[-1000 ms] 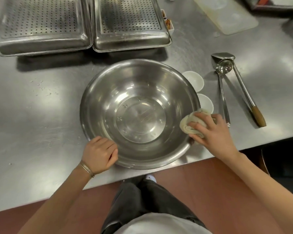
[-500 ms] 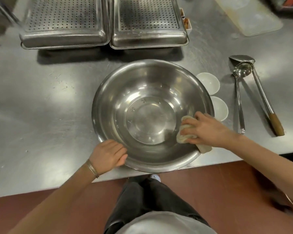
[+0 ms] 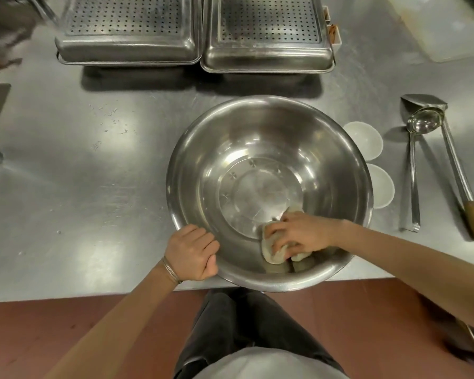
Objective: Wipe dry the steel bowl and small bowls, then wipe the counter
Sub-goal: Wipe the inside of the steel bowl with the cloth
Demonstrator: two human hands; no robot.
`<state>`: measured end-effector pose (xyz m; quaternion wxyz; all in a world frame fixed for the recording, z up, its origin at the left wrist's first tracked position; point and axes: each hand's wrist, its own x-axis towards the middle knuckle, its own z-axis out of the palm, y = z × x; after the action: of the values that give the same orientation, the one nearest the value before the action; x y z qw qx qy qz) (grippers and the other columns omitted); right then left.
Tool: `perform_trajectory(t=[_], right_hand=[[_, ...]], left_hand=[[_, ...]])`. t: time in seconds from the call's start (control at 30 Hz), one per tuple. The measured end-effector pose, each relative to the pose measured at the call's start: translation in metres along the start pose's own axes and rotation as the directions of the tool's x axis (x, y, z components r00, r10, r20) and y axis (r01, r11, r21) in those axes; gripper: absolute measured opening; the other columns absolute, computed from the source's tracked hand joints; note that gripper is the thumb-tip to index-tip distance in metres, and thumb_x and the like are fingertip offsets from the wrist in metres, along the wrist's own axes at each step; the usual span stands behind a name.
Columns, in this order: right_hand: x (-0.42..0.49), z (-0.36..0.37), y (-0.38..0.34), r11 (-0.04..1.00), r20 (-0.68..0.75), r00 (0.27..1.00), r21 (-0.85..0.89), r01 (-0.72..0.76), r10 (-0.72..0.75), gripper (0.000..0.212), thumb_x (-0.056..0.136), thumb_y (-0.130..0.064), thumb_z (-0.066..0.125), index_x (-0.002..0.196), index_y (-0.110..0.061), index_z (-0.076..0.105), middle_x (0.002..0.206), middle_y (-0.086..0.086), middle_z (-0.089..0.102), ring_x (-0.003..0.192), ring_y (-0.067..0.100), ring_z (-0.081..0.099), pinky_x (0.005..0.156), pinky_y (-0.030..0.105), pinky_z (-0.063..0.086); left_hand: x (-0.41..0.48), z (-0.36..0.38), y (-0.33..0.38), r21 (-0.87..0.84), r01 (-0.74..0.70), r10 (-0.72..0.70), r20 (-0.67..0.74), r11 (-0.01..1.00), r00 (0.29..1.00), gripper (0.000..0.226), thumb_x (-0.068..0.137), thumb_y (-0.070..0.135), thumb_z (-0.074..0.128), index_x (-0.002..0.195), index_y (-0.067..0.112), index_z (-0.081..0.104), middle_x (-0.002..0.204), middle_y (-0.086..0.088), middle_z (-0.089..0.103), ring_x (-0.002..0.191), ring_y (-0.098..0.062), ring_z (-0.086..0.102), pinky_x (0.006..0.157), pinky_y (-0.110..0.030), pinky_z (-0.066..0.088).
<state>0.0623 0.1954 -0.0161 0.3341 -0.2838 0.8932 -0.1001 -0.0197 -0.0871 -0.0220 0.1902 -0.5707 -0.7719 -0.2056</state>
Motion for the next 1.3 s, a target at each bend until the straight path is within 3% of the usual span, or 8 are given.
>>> perform_trajectory(t=[0.1,0.3,0.53,0.7,0.83,1.03,1.13,1.3], right_hand=[[-0.014,-0.019,0.026,0.989,0.146,0.98,-0.075,-0.126,0.136,0.029,0.086,-0.043,0.054,0.115,-0.038,0.058,0.138,-0.016,0.037,0.111,0.02,0.043,0.099,0.041,0.033],[0.034,-0.008,0.004,0.964,-0.183,0.947,0.034,-0.264,0.265,0.034,0.091,-0.047,0.046,0.124,-0.041,0.05,0.143,-0.007,0.03,0.112,0.033,0.04,0.094,0.049,0.038],[-0.015,-0.014,0.014,0.958,0.027,0.962,-0.105,-0.267,0.271,0.035,0.084,-0.043,0.054,0.119,-0.039,0.055,0.139,-0.011,0.034,0.106,0.025,0.038,0.094,0.037,0.034],[0.015,-0.025,0.052,0.64,-0.406,0.612,-0.083,-0.764,0.678,0.034,0.084,-0.038,0.061,0.116,-0.029,0.055,0.132,0.009,0.041,0.103,0.042,0.049,0.085,0.048,0.046],[0.087,-0.034,0.036,0.565,-0.424,0.447,0.207,-0.798,0.787,0.032,0.087,-0.04,0.057,0.117,-0.027,0.054,0.135,0.016,0.037,0.102,0.043,0.047,0.081,0.05,0.043],[0.057,0.007,0.012,0.934,-0.438,0.893,-0.266,-0.239,0.104,0.037,0.084,-0.044,0.056,0.12,-0.036,0.05,0.143,0.009,0.038,0.104,0.043,0.046,0.08,0.053,0.046],[0.033,0.011,0.04,0.885,-0.44,0.897,-0.404,-0.233,0.035,0.045,0.076,-0.044,0.063,0.118,-0.038,0.048,0.137,0.008,0.045,0.097,0.039,0.053,0.073,0.047,0.049],[0.087,-0.033,0.049,0.679,-0.571,0.493,0.161,-0.717,0.656,0.046,0.091,-0.041,0.052,0.131,-0.024,0.039,0.139,0.018,0.028,0.093,0.04,0.05,0.077,0.043,0.046]], left_hand=[[0.001,0.003,0.004,0.009,0.018,-0.018,-0.012,1.0,1.0,0.044,0.085,0.02,0.027,0.048,0.013,0.049,0.047,0.001,0.042,0.042,-0.017,0.037,0.051,-0.026,0.026],[0.001,0.004,0.005,0.0,0.03,-0.03,-0.006,1.0,1.0,0.045,0.086,0.021,0.025,0.048,0.013,0.048,0.047,0.001,0.042,0.041,-0.017,0.036,0.05,-0.026,0.027],[-0.001,0.004,0.004,-0.014,0.023,-0.023,-0.001,1.0,1.0,0.042,0.083,0.021,0.03,0.047,0.013,0.049,0.046,0.001,0.042,0.041,-0.017,0.037,0.051,-0.025,0.026],[0.003,0.001,0.003,-0.069,0.017,-0.017,0.0,0.997,1.0,0.03,0.074,0.015,0.04,0.046,0.014,0.05,0.045,0.002,0.042,0.04,-0.015,0.036,0.049,-0.024,0.027],[0.004,0.001,0.004,-0.063,0.03,-0.032,-0.021,0.998,0.999,0.035,0.078,0.017,0.035,0.046,0.014,0.049,0.045,0.002,0.04,0.04,-0.016,0.035,0.049,-0.024,0.027],[0.001,0.002,0.003,-0.061,0.017,-0.018,-0.022,0.998,1.0,0.038,0.082,0.022,0.035,0.048,0.014,0.048,0.046,0.002,0.039,0.041,-0.016,0.036,0.049,-0.026,0.029],[0.0,0.0,0.003,-0.084,0.01,-0.01,0.006,0.996,1.0,0.037,0.084,0.025,0.038,0.05,0.015,0.05,0.048,0.003,0.041,0.044,-0.016,0.038,0.05,-0.027,0.033],[-0.004,-0.002,0.004,-0.196,0.007,0.015,0.111,0.981,0.994,0.039,0.084,0.045,0.043,0.069,0.019,0.067,0.061,0.008,0.059,0.057,-0.013,0.054,0.056,-0.03,0.039]])
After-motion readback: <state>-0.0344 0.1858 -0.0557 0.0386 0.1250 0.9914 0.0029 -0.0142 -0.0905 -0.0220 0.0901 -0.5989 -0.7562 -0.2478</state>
